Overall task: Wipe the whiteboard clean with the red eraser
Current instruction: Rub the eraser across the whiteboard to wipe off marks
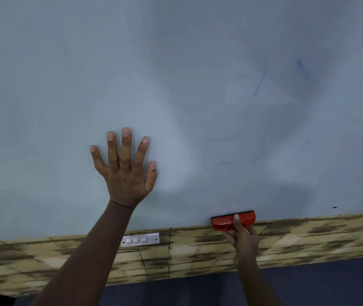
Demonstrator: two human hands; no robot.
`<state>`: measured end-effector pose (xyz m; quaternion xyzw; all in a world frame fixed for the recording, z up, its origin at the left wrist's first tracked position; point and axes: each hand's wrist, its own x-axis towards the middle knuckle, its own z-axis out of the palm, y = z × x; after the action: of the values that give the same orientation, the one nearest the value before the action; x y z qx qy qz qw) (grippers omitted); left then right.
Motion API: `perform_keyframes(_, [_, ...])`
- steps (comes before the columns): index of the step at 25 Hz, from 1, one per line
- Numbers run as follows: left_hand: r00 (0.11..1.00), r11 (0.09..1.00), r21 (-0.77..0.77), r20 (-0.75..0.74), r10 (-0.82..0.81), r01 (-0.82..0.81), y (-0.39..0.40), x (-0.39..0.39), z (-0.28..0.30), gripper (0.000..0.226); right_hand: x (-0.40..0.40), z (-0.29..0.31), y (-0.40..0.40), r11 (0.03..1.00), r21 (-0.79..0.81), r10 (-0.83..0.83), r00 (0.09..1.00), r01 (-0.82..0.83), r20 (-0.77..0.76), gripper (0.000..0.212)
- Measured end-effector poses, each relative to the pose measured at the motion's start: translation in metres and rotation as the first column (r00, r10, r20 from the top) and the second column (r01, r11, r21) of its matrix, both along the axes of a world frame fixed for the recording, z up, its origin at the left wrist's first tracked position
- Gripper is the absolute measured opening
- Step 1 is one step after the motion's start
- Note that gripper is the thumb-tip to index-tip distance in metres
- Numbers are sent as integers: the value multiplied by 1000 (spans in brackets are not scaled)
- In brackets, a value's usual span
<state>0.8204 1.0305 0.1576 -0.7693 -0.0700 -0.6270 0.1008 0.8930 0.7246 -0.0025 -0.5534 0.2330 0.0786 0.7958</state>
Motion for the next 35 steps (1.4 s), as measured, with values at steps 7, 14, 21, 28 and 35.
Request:
perform_keyframes(7, [998,988,-144,16,55,-52,-21,7,-24,65,-4,71,16,915,-397,136,875,69,465,39])
perform_keyframes(14, [997,950,-308,-68,22,-42,-52,-1,-47,71,-43,67,65,669,-738,509,779,-90,366,60])
perform_keyframes(21, [1000,905,-426,7,1,2,-72,-11,-17,51,16,182,9,713,-520,263,509,469,820,59])
perform_keyframes(28, [995,974,-219,94,-44,64,-46,9,79,43,-3,120,45,455,-657,658,269,601,703,62])
perform_keyframes(35, [999,1000,5,36,30,-30,-23,12,58,60,4,152,30,523,-619,565,305,586,766,66])
